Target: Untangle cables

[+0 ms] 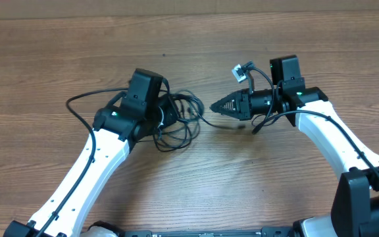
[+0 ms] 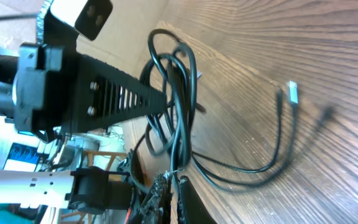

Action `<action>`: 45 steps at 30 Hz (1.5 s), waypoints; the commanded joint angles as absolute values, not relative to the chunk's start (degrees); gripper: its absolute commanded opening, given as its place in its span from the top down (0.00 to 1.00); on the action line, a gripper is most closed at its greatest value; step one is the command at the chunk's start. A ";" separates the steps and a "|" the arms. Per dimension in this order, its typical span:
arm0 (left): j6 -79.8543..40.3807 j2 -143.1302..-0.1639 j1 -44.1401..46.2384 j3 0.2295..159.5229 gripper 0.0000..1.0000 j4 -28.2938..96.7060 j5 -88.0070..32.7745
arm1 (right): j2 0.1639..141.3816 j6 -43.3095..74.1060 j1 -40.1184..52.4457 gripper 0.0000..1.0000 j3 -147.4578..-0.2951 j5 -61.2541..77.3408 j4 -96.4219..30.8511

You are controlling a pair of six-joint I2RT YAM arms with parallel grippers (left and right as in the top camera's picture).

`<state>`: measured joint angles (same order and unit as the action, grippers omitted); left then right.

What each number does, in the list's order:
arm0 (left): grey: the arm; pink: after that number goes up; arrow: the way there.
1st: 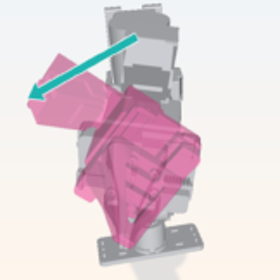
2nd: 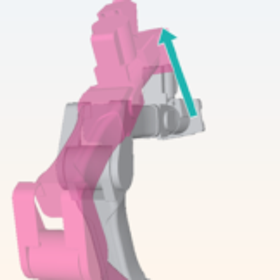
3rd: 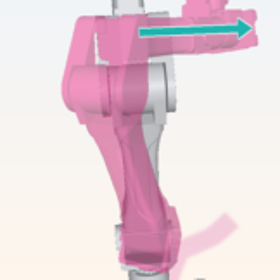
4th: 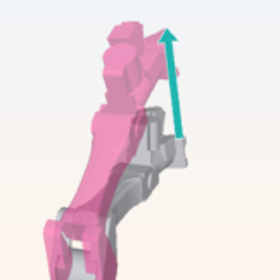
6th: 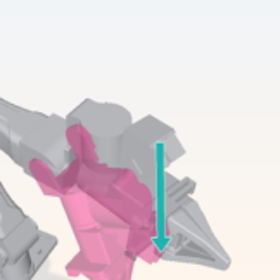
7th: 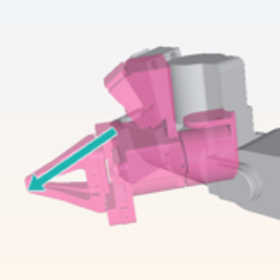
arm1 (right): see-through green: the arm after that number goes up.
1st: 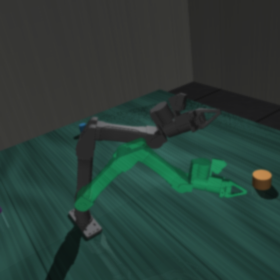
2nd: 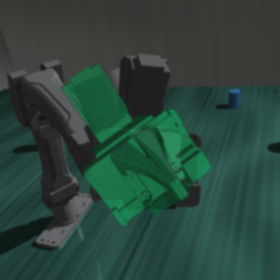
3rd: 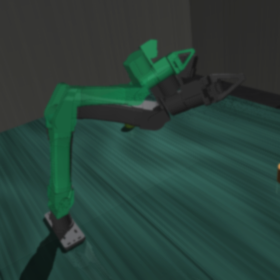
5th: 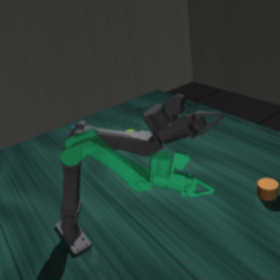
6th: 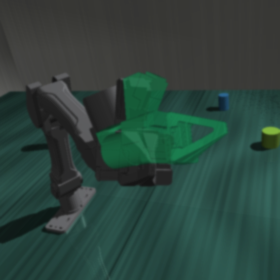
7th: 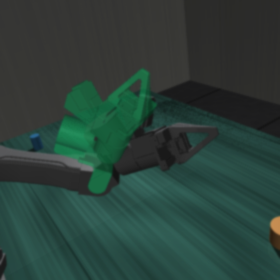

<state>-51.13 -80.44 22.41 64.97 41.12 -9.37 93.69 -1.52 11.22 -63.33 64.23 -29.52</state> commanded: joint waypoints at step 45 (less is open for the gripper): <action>-18.44 -80.58 22.15 65.78 0.96 38.46 -25.06 | 92.12 -12.05 17.93 0.22 -64.88 58.04 -26.94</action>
